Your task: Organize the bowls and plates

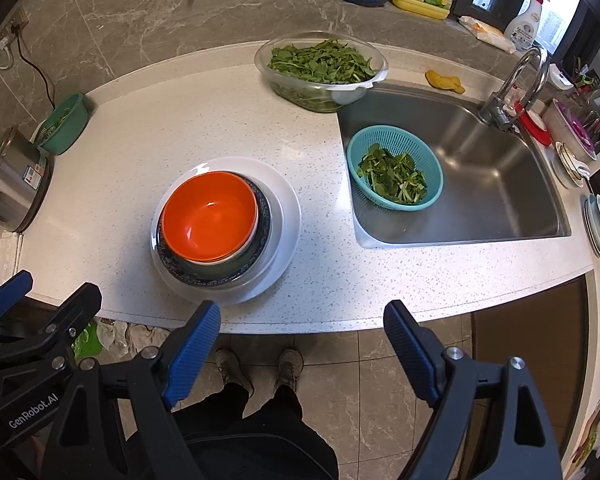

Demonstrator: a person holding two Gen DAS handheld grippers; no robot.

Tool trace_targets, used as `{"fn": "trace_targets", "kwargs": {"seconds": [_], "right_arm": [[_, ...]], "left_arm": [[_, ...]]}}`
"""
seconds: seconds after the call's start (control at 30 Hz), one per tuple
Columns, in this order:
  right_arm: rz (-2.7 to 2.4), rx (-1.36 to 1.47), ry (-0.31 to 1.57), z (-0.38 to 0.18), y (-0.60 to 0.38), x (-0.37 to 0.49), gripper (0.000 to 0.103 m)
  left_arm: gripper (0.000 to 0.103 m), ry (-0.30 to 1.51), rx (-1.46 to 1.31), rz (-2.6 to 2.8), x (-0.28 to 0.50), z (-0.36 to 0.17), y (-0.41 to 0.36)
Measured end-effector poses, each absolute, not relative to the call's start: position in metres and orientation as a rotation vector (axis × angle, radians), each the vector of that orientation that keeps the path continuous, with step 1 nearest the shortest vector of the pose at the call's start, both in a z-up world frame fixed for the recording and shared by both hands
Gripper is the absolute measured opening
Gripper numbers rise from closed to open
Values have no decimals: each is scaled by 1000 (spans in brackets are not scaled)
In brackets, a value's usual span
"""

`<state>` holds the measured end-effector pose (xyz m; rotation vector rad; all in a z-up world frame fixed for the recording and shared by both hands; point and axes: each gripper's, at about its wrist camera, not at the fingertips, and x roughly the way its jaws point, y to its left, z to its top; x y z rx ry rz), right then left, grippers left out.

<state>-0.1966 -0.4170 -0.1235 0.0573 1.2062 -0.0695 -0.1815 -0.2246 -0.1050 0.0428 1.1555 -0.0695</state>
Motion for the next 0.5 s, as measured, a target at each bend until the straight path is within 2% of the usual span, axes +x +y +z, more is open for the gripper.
{"fn": "trace_targets", "kwargs": {"seconds": [0.5], "right_arm": [[-67,61,1207,-123,-417,-196,86]], "left_arm": [[102,1158,43,-68,-184,-105,-229]]}}
